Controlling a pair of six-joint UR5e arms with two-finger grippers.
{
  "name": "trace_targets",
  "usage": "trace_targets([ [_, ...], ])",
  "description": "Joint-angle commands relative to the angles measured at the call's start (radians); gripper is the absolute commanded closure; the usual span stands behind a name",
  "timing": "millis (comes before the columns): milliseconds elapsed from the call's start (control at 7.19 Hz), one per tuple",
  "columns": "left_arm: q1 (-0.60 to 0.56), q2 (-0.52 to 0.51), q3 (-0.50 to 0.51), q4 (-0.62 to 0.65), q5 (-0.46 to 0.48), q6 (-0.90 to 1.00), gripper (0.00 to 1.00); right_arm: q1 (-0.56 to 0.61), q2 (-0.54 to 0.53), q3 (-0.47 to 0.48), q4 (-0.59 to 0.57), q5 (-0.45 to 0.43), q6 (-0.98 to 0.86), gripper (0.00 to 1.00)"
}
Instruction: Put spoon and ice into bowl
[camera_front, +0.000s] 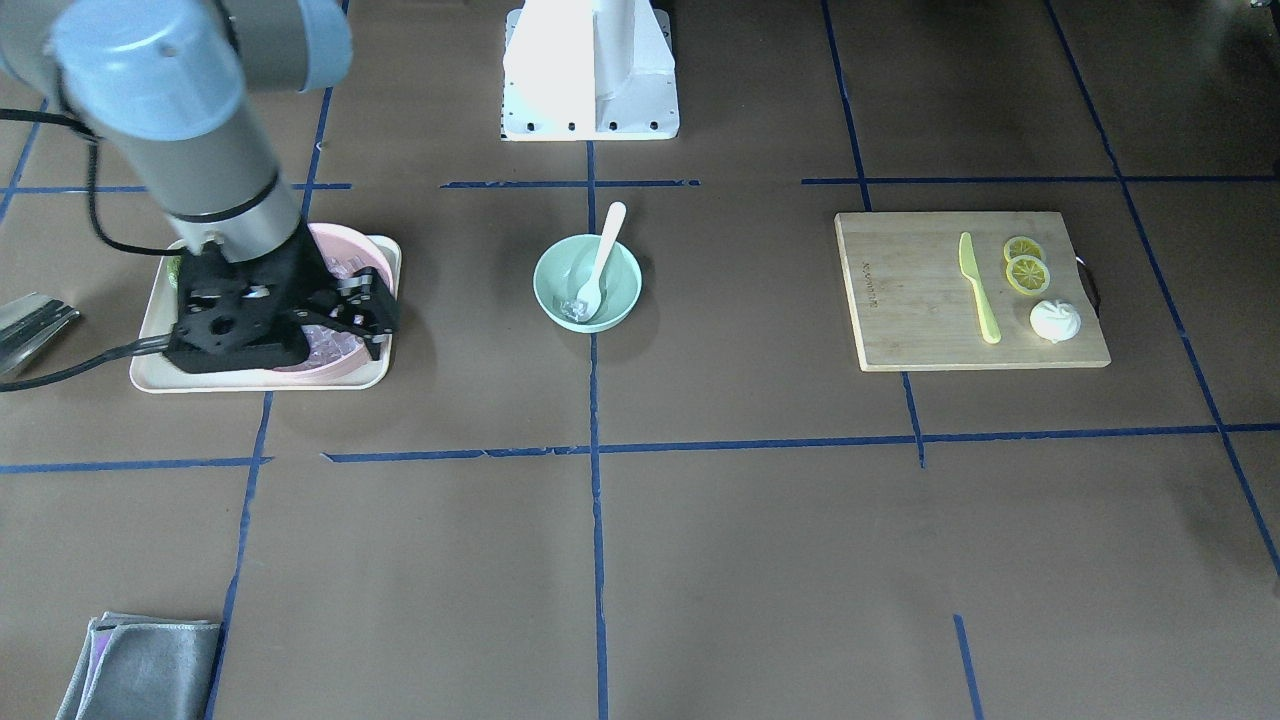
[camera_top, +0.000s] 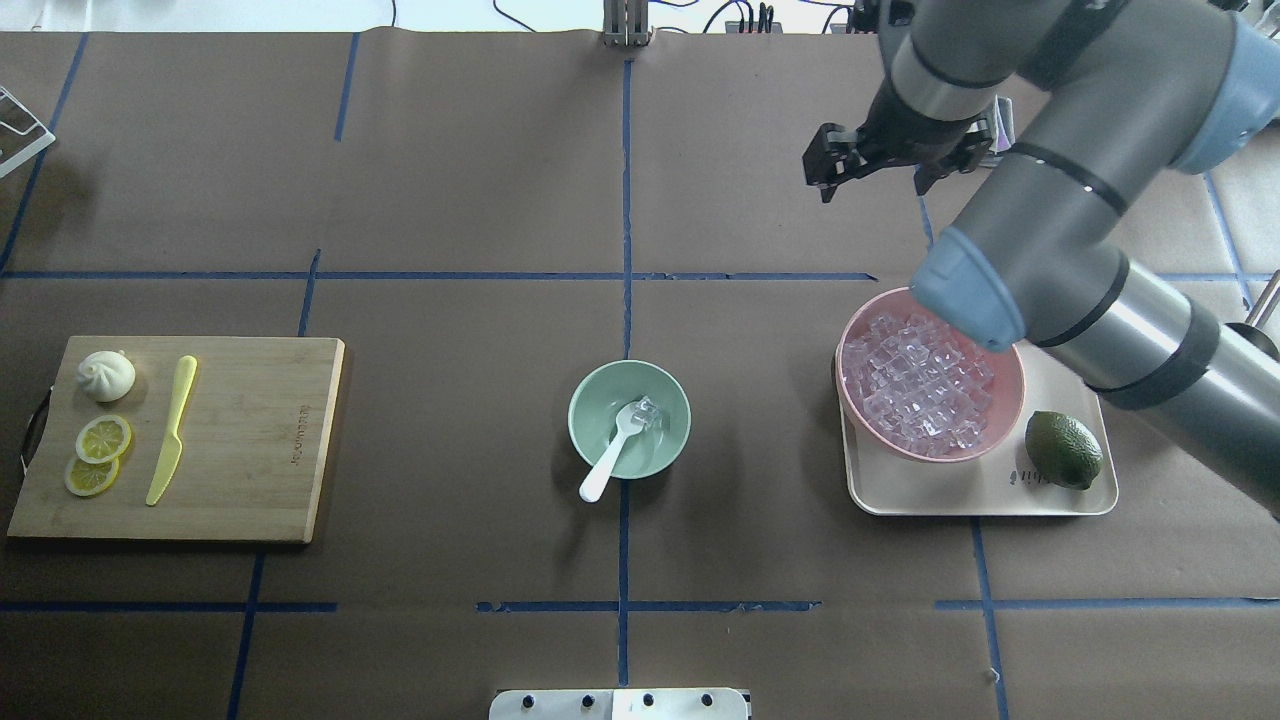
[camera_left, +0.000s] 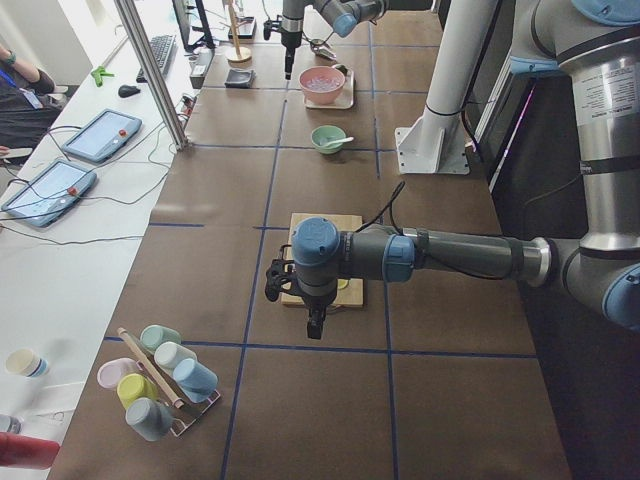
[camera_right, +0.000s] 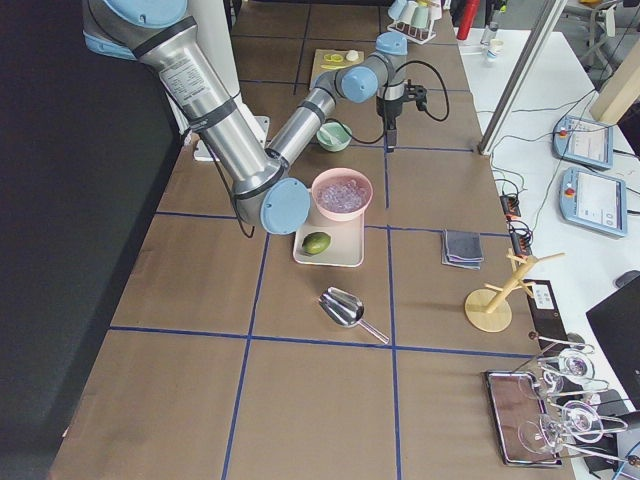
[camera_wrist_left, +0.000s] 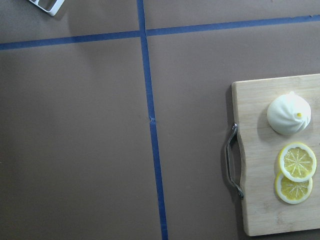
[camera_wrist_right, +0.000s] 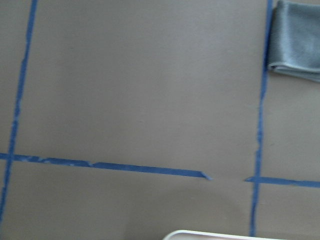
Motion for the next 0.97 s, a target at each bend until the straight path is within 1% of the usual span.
trace_targets([
  [0, -0.026, -0.006, 0.011, 0.017, 0.001, 0.036, 0.00, 0.192, -0.195, 0.055, 0.001, 0.098, -0.352, 0.01],
  [139, -0.026, -0.010, 0.014, 0.017, -0.001, 0.038, 0.00, 0.269, -0.272, 0.057, 0.007, 0.137, -0.476, 0.01],
  [278, -0.026, -0.010, 0.016, 0.017, -0.001, 0.038, 0.00, 0.342, -0.393, 0.066, 0.009, 0.173, -0.619, 0.01],
  [417, -0.026, -0.011, 0.016, 0.017, -0.002, 0.036, 0.00, 0.425, -0.493, 0.066, 0.036, 0.201, -0.737, 0.01],
  [695, -0.026, -0.010, 0.008, 0.050, -0.004, 0.034, 0.00, 0.575, -0.653, 0.063, 0.043, 0.211, -0.796, 0.01],
  [834, -0.027, -0.005, 0.000, 0.050, -0.002, 0.034, 0.00, 0.616, -0.722, 0.063, 0.043, 0.212, -0.833, 0.01],
])
